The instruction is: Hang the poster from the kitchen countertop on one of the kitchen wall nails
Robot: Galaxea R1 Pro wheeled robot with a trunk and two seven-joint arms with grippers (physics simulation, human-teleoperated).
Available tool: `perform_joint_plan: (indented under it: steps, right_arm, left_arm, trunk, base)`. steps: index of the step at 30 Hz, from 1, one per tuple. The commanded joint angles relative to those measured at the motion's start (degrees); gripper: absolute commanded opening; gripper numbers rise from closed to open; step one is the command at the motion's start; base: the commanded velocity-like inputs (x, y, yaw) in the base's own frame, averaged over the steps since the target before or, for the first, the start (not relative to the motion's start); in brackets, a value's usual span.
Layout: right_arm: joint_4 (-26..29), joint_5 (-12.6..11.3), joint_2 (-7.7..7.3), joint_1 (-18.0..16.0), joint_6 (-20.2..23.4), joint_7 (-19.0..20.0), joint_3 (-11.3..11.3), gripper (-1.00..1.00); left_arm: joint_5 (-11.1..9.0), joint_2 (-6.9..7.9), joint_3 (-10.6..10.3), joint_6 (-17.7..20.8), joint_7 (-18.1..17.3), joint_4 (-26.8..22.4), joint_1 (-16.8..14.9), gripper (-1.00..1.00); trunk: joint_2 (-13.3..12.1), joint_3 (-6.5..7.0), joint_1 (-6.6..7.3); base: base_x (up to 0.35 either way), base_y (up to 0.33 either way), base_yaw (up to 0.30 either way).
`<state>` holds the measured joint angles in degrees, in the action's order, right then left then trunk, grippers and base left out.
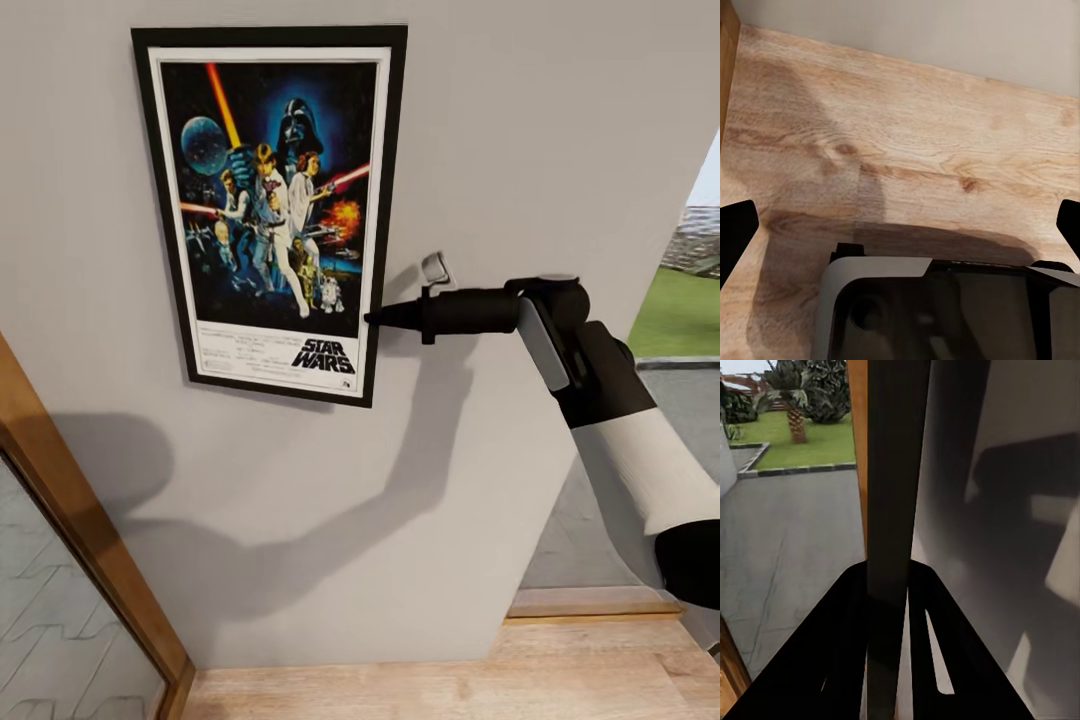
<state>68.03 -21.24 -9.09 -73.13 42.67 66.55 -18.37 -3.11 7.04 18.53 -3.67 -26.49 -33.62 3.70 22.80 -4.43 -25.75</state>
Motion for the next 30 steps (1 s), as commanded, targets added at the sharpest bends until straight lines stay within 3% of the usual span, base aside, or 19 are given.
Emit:
perform_joint_plan:
  steps: [1, 30]
  right_arm:
    - [0.0, -0.5, -0.07, 0.0, 0.5, 0.0, -0.1, -1.00]
    - [-0.1, -0.5, -0.05, 0.1, 0.6, -0.1, 0.0, -1.00]
  left_arm:
    - [-0.3, -0.01, 0.1, 0.1, -0.3, 0.0, 0.0, 1.00]
    - [-0.3, -0.01, 0.1, 0.1, -0.3, 0.0, 0.0, 1.00]
  trunk:
    - [0.1, -0.11, -0.04]
    - [0.1, -0.11, -0.04]
  base:
    - [0.000, 0.000, 0.000]
    - [0.000, 0.000, 0.000]
